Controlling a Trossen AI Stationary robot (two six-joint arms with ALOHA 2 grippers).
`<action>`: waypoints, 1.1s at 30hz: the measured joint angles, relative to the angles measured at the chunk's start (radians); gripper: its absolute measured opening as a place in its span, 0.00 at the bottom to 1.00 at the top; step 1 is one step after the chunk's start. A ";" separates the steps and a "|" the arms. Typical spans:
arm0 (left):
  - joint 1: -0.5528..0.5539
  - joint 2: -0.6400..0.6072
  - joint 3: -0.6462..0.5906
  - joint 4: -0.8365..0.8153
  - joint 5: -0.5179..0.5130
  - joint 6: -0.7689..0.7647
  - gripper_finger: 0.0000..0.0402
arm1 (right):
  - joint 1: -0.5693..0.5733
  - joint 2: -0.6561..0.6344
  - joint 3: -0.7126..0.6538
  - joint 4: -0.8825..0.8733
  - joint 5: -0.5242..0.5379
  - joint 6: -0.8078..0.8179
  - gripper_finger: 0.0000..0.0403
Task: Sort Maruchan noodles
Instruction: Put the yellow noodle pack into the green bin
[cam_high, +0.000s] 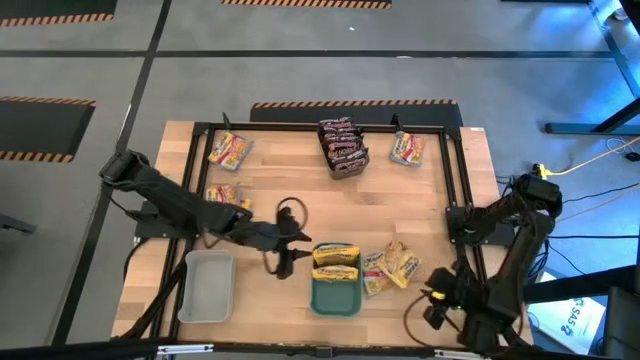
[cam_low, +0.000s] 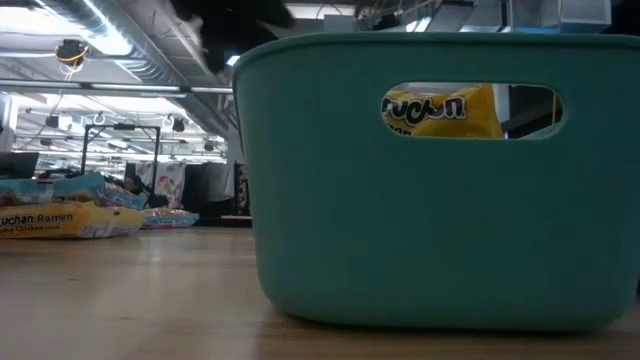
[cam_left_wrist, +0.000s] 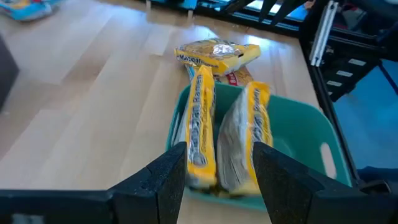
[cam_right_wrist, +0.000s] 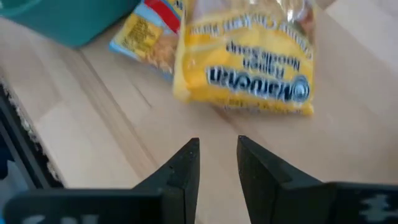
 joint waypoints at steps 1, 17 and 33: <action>0.016 0.027 0.022 -0.004 0.023 0.001 0.44 | 0.019 0.000 -0.015 0.010 0.009 0.024 0.23; 0.206 0.480 0.496 -0.025 0.267 0.080 0.44 | 0.071 0.000 -0.172 0.136 0.152 -0.293 0.58; 0.301 0.850 0.898 -0.015 0.318 0.088 0.44 | 0.070 0.006 -0.278 0.275 0.142 -0.394 0.75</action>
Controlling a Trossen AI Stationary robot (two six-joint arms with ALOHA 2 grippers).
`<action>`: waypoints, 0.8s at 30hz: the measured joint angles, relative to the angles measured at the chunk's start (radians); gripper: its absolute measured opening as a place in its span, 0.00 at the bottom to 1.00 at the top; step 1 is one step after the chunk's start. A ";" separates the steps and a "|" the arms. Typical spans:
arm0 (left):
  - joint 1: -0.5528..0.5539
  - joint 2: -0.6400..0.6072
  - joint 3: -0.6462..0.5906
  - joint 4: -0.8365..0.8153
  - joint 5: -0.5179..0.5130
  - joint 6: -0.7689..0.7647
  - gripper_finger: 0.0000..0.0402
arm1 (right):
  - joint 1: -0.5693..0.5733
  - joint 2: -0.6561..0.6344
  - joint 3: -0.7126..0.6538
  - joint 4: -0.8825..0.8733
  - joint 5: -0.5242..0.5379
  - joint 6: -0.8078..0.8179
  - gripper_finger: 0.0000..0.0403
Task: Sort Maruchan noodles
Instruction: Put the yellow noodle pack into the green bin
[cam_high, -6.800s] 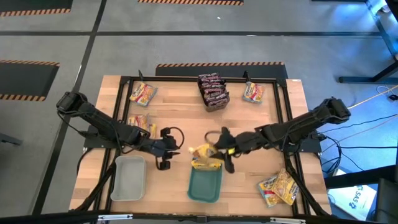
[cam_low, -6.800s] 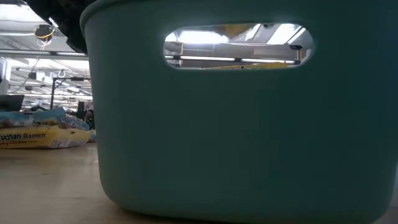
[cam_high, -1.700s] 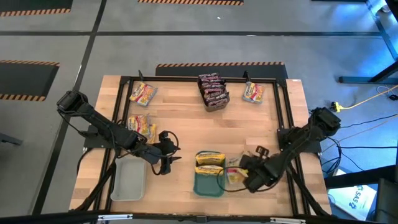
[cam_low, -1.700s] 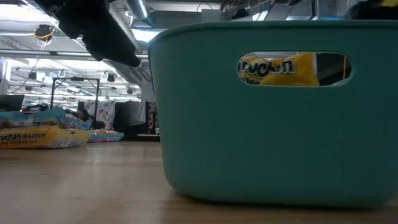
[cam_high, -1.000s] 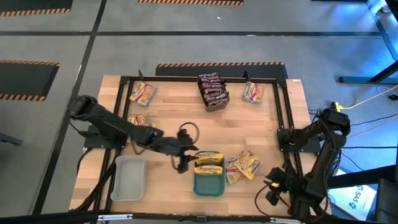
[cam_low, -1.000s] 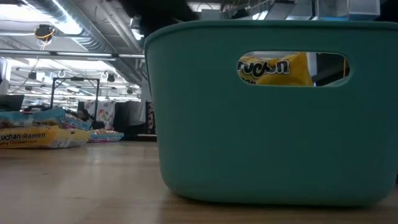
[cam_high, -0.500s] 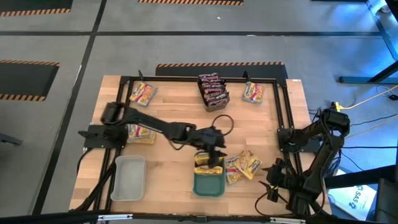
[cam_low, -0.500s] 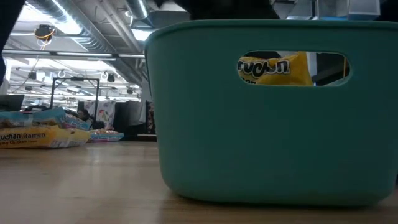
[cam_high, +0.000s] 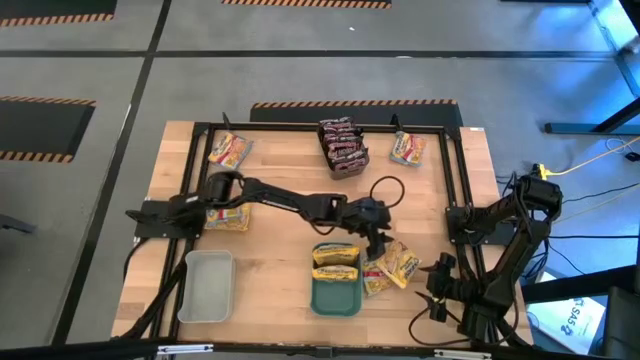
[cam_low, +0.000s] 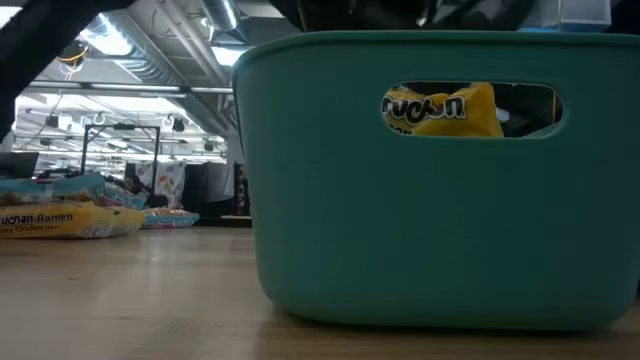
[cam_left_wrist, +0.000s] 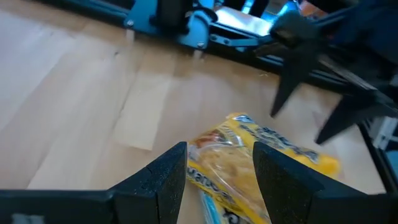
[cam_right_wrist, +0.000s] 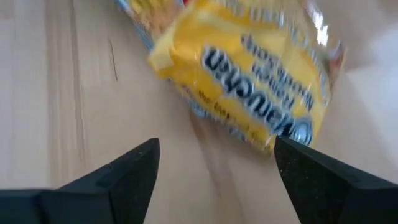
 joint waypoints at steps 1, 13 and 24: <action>0.004 0.013 0.007 0.001 0.000 -0.015 0.44 | -0.001 0.001 0.000 0.000 0.024 -0.021 0.74; 0.011 0.044 0.006 0.010 -0.022 -0.044 0.44 | -0.055 0.124 0.001 -0.013 0.120 -0.208 0.68; 0.010 0.044 0.006 0.005 -0.017 -0.044 0.44 | -0.139 0.209 0.001 -0.065 0.128 -0.295 0.68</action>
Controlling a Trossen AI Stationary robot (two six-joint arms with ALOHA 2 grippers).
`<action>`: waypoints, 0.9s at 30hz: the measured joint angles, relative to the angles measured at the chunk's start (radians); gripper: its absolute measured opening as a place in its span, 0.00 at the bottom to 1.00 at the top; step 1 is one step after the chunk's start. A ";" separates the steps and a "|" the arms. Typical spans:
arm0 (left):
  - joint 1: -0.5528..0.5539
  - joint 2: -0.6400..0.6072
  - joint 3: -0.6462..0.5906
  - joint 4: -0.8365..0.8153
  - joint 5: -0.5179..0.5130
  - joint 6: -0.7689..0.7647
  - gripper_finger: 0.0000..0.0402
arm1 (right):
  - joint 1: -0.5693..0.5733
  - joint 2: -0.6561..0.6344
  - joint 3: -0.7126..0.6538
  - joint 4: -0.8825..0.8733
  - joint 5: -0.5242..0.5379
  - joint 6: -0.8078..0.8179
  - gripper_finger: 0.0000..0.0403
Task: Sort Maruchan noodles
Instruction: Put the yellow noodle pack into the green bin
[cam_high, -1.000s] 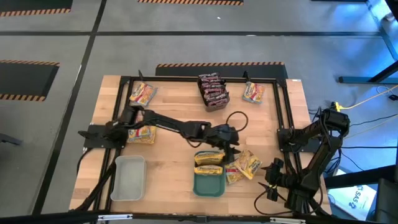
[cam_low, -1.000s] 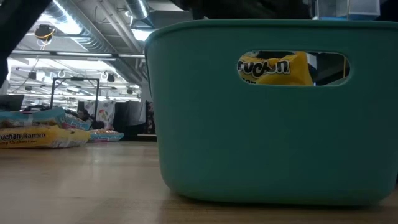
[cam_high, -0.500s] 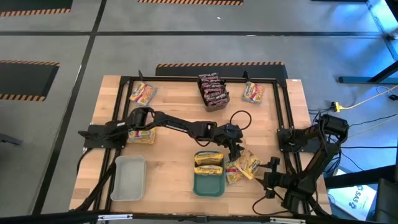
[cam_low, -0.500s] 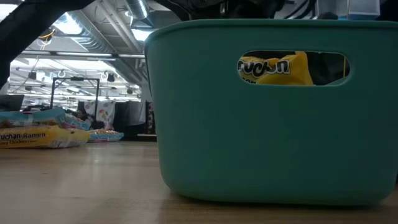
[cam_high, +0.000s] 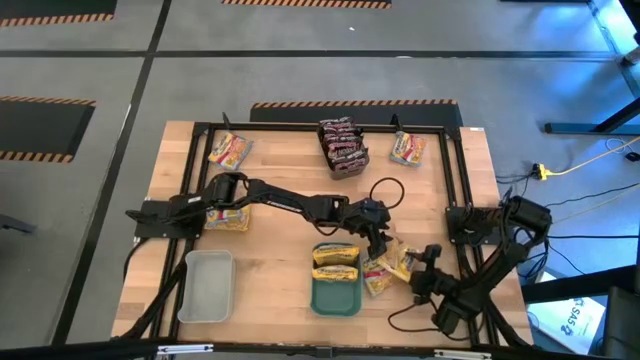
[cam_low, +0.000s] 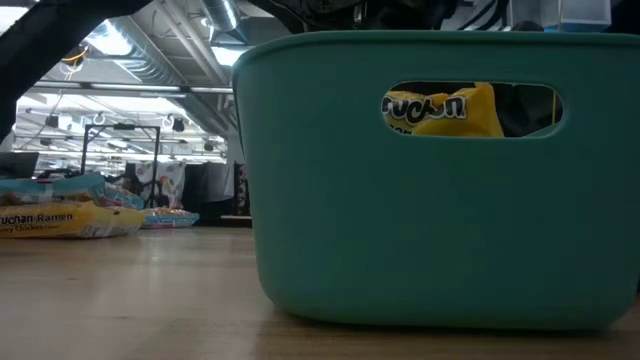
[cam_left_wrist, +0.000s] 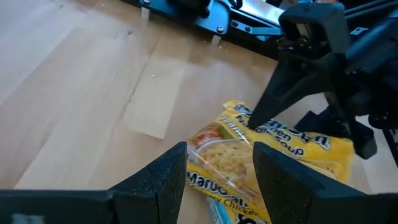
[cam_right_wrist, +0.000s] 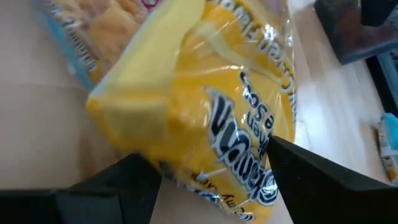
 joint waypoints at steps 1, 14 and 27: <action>0.000 0.000 0.000 0.000 0.001 0.000 0.44 | -0.004 0.000 0.000 -0.004 0.000 0.000 0.68; -0.006 0.000 -0.001 0.000 -0.011 0.008 0.44 | -0.019 -0.002 0.007 -0.062 0.009 0.011 0.23; -0.033 -0.126 0.013 -0.166 0.024 0.013 0.44 | -0.018 -0.001 0.243 -0.370 -0.020 0.016 0.24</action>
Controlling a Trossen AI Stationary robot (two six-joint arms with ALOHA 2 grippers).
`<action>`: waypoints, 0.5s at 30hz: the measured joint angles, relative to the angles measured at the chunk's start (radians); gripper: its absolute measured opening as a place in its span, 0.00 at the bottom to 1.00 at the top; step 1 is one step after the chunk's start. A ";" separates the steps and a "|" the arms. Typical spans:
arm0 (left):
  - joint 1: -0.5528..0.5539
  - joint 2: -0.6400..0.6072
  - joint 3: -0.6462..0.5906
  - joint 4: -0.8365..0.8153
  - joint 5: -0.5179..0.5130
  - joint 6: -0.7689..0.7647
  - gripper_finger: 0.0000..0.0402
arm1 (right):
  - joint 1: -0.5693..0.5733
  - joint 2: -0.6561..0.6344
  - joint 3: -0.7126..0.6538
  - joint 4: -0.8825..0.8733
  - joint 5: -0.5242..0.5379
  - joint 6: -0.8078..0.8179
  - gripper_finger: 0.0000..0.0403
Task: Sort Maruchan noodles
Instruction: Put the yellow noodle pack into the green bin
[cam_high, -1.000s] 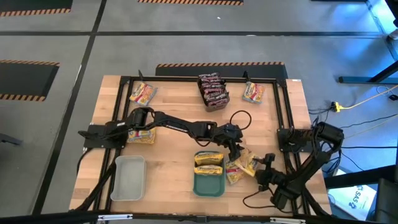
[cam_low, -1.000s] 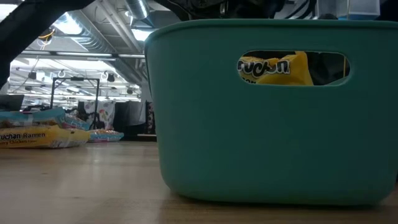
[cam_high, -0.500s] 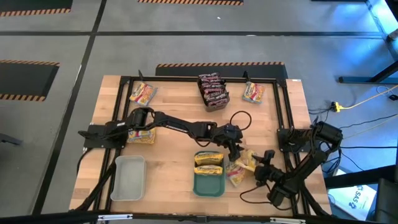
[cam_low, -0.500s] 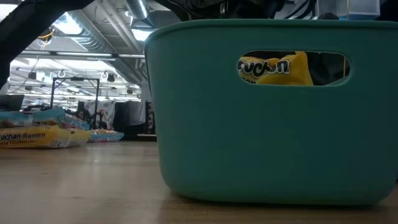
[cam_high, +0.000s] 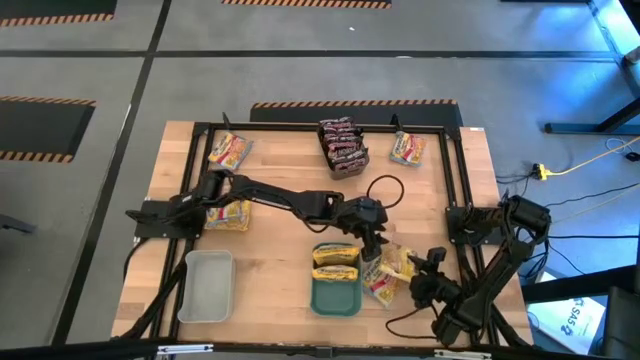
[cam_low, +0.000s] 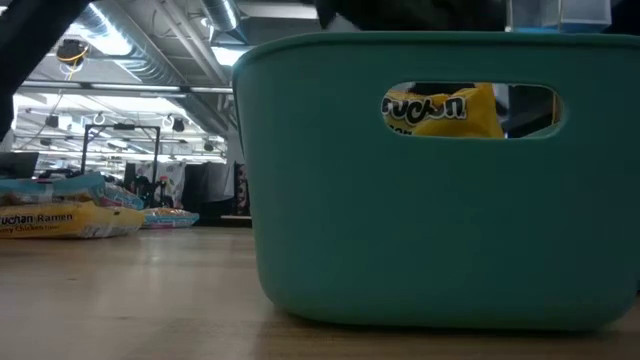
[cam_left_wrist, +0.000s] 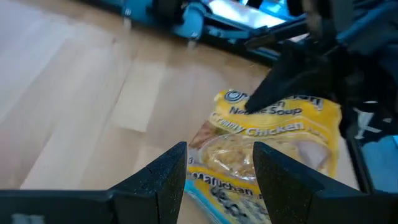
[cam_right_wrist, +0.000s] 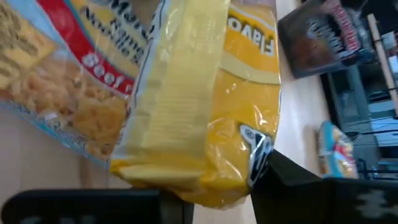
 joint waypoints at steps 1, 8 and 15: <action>-0.008 -0.015 0.000 -0.015 -0.002 0.005 0.44 | 0.000 0.000 0.020 -0.026 0.007 0.000 0.23; -0.087 -0.151 -0.014 -0.196 -0.003 0.051 0.44 | 0.000 0.000 0.155 -0.126 0.151 -0.082 0.21; -0.148 -0.362 -0.238 -0.136 -0.030 0.063 0.44 | -0.001 0.000 0.286 -0.146 0.331 -0.184 0.23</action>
